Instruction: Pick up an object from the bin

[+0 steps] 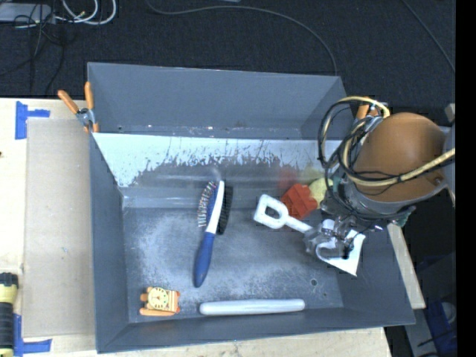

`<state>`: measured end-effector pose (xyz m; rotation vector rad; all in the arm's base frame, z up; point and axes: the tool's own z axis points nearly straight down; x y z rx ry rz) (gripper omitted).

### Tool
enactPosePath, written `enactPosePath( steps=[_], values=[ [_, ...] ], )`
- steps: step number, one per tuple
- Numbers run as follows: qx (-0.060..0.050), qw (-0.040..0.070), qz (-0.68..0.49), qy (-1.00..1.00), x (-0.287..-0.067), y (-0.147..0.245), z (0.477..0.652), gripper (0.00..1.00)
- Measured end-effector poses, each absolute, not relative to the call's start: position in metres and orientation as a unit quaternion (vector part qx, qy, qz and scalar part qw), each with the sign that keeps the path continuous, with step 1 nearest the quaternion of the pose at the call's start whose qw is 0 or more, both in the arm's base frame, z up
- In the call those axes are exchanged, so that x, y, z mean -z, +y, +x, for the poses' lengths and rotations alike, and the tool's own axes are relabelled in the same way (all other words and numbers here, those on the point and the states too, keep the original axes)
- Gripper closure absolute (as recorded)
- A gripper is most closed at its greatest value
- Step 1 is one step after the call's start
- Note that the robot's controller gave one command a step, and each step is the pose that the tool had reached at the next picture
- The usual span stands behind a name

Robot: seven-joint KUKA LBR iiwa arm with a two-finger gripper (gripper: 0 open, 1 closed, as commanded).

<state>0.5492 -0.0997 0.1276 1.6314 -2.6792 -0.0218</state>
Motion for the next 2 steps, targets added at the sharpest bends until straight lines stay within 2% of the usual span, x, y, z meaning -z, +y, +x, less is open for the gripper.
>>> enactPosePath(
  steps=[1,2],
  values=[
    [0.006,0.002,0.521,-0.853,-0.149,-0.102,0.546,1.0],
    [0.005,-0.001,0.554,-0.832,-0.111,-0.086,0.54,1.0]
  ],
)
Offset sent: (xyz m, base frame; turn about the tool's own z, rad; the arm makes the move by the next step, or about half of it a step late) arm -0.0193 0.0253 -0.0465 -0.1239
